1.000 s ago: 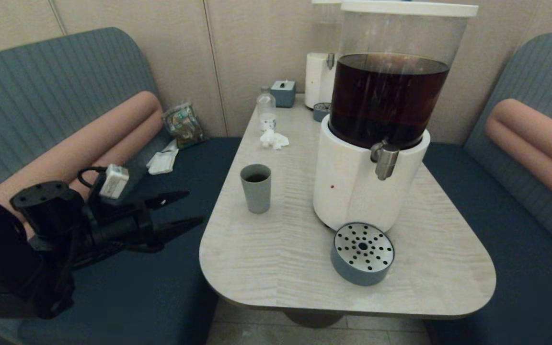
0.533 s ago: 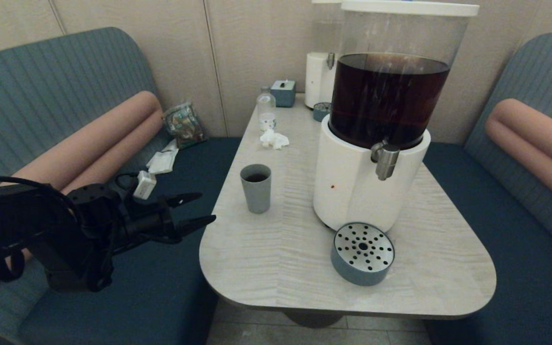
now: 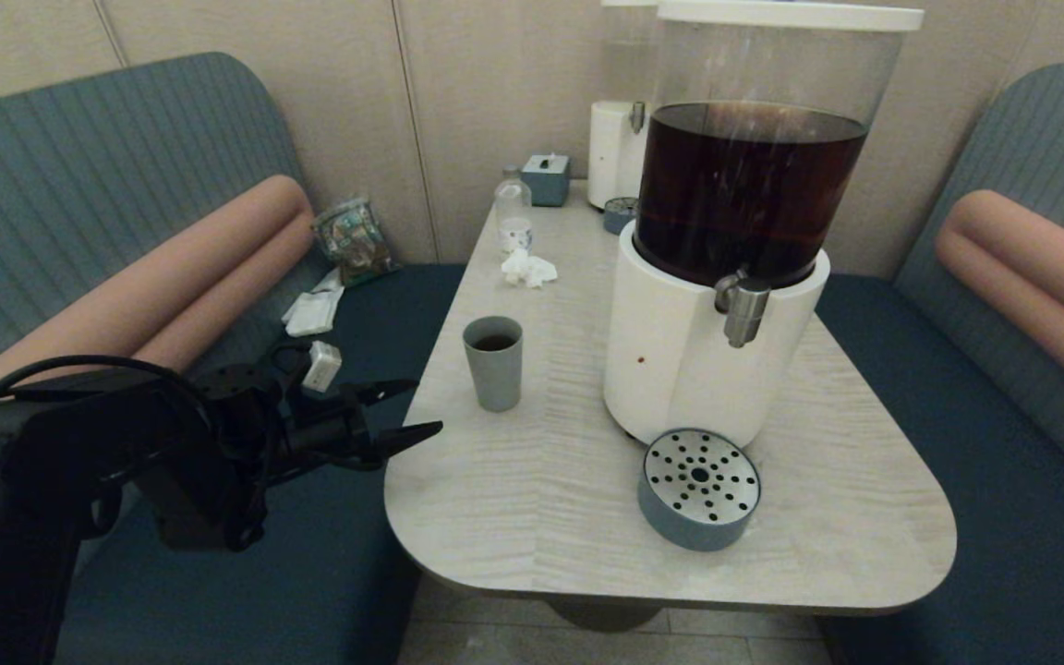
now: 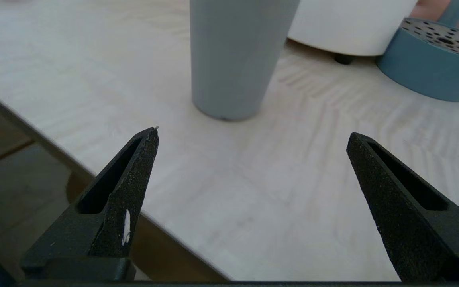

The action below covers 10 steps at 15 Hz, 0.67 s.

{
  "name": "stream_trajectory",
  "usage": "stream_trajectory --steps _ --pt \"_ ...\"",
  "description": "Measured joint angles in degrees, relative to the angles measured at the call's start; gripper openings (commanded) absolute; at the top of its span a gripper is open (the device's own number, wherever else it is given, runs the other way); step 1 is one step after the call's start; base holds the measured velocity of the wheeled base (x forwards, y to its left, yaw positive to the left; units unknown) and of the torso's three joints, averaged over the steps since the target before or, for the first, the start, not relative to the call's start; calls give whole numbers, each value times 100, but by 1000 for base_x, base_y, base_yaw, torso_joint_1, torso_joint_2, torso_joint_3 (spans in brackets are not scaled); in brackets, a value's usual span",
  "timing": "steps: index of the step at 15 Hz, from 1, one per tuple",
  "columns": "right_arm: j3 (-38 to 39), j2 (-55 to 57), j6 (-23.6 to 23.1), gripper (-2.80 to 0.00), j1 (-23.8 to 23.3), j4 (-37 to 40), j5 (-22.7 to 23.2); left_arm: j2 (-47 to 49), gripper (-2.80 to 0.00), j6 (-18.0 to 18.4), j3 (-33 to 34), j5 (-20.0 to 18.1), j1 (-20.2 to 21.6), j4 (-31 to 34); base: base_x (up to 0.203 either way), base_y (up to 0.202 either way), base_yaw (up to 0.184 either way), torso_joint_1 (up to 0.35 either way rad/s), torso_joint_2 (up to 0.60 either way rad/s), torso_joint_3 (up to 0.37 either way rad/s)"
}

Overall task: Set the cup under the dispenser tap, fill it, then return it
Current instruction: Pick up the cup

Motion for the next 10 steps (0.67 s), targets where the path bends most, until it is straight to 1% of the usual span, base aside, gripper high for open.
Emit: stream_trajectory --steps 2,10 --pt "0 0 -1 -280 0 0 0 110 0 -18 -205 102 -34 2 0 0 0 0 0 0" --pt "0 0 -1 -280 0 0 0 339 0 -228 -827 107 -220 3 0 0 0 0 0 0"
